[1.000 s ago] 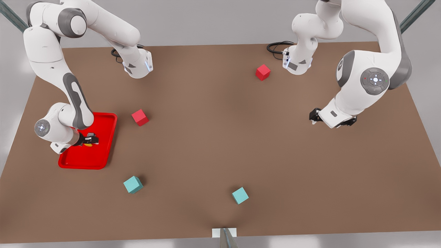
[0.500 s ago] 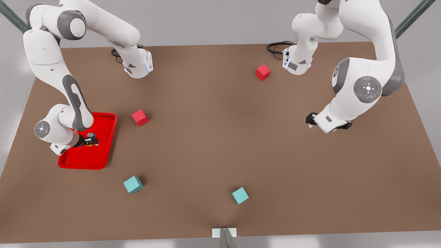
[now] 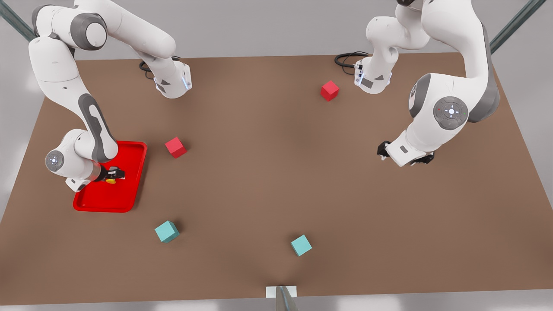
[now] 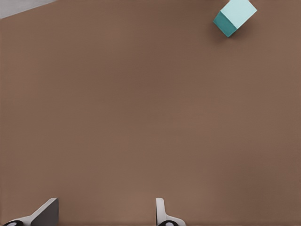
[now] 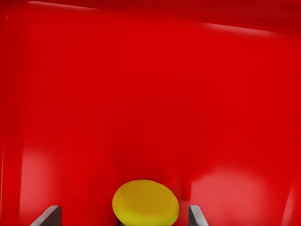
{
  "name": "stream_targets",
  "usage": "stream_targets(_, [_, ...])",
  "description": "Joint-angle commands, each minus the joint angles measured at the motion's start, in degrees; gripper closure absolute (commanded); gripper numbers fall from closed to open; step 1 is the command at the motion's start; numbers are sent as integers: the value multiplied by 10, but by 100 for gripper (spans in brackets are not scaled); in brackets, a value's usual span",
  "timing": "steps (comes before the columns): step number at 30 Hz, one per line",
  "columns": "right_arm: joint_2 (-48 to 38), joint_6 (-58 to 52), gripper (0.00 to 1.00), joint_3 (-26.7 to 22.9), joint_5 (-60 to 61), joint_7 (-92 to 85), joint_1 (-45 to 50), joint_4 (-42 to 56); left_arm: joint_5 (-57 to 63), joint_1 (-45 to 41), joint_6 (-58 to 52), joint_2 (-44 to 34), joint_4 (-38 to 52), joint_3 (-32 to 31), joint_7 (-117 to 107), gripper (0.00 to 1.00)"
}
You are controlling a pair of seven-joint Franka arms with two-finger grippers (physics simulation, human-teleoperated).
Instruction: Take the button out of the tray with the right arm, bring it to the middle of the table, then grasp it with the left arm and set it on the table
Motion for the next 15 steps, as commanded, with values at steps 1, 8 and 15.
stream_targets(1, [0, 0, 0, 0, 1, -7, 1, 1, 0, 0, 0, -1, 0, 0, 0, 0])
stream_targets(8, [0, -5, 57, 0, 1, -11, 2, 3, 0, 0, 1, 0, 0, 0, 0, 0])
stream_targets(15, [0, -2, 60, 1, 1, -7, 2, 6, 0, 0, 1, 0, 0, 0, 0, 0])
